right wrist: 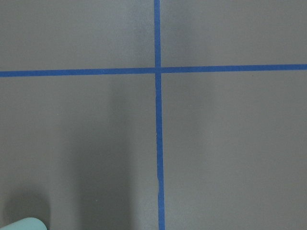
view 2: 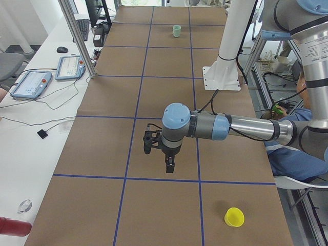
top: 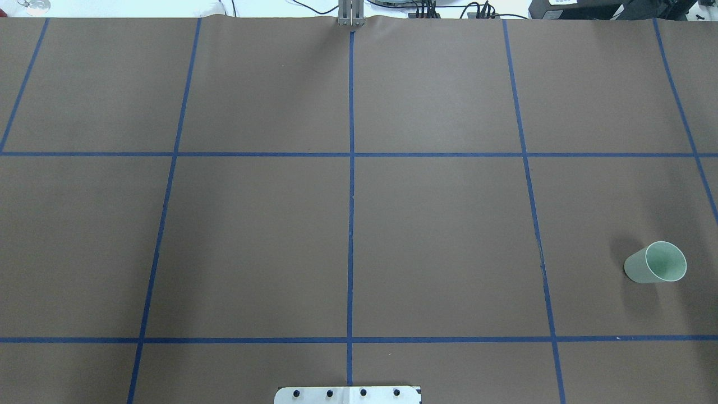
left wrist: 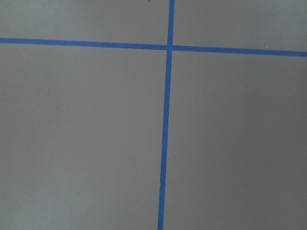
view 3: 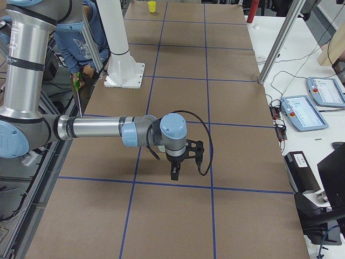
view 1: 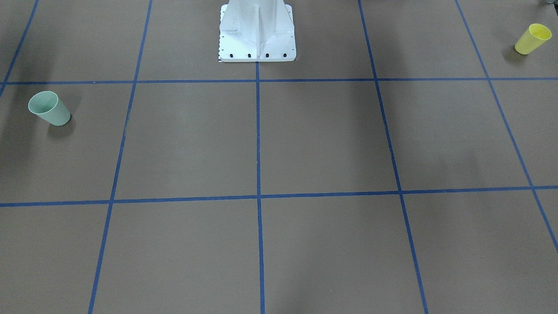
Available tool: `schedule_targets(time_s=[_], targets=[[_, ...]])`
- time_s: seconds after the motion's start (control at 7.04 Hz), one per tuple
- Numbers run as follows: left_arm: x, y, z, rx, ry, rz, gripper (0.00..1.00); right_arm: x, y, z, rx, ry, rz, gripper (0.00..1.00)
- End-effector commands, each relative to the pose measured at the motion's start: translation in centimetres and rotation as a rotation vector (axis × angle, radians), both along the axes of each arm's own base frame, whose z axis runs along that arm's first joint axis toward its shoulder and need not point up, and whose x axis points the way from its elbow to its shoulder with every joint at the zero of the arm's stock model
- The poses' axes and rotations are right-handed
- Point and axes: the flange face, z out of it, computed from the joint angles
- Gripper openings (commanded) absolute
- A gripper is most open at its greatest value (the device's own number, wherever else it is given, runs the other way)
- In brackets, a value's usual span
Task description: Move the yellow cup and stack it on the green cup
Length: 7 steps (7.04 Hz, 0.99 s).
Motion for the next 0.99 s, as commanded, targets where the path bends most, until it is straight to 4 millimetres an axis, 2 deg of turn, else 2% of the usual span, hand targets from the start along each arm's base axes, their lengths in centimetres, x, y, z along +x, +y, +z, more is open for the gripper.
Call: schedule_targets(time_s=[0.0,0.57,0.85], targets=[[0.0,0.4,0.2,0.026,-0.005,0.010,1.00,-0.3,0.0,-0.6,-0.019,-0.013,-0.005,1.00],[0.1,0.7,0.6,0.020,-0.008,0.010,1.00,-1.0,-0.3,-1.5,0.002,-0.012,-0.023,1.00],[0.3,2.0,0.7,0.039,-0.001,0.007,1.00,-1.0,-0.2,-1.4,-0.001,-0.008,-0.023,1.00]])
